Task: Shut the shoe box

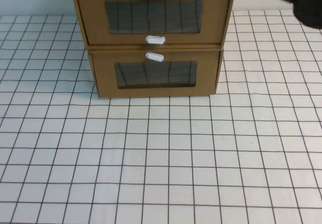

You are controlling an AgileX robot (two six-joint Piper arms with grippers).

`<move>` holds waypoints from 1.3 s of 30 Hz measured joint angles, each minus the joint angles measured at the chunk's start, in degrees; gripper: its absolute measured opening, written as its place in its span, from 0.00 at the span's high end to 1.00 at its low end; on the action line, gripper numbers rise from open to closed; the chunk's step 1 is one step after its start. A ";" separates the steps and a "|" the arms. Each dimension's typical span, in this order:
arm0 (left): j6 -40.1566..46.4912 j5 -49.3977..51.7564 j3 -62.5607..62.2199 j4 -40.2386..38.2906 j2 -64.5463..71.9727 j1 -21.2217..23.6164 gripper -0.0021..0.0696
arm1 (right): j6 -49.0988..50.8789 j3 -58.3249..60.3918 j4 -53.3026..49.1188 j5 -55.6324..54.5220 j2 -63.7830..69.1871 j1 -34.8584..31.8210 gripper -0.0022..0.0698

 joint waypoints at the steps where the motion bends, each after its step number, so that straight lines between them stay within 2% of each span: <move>1: -1.35 0.12 0.00 1.80 -1.04 0.00 0.98 | 0.28 0.00 0.12 2.36 -0.83 0.00 0.99; 5: -3.74 0.38 1.71 6.78 -5.67 0.00 0.98 | -0.20 0.00 1.21 12.15 -4.02 0.00 0.99; 8: -2.79 0.49 5.02 7.92 -9.95 0.00 0.98 | -5.26 0.00 4.51 20.69 -6.21 0.00 0.99; 15: -0.75 0.49 17.90 12.55 -22.11 0.00 0.98 | -36.86 0.00 27.86 44.99 -7.56 -0.48 0.99; 18: 0.22 0.49 24.49 14.53 -27.51 0.00 0.98 | -46.40 0.00 40.59 51.53 -7.56 -1.95 0.99; 24: 0.72 -2.32 40.85 18.48 -40.81 0.00 0.98 | -68.60 0.00 67.40 55.93 -8.19 -3.55 0.99; 28: 0.47 -7.71 53.27 21.92 -50.74 0.00 0.98 | -77.03 0.00 80.99 56.17 -11.75 -3.45 0.99; 33: -2.06 -14.00 68.01 26.05 -62.44 0.00 0.98 | -84.78 0.00 88.86 57.96 -18.39 -3.45 0.99; 39: -4.30 -17.71 80.30 28.82 -73.63 0.00 0.98 | -88.00 0.29 90.71 61.33 -28.95 -3.45 0.99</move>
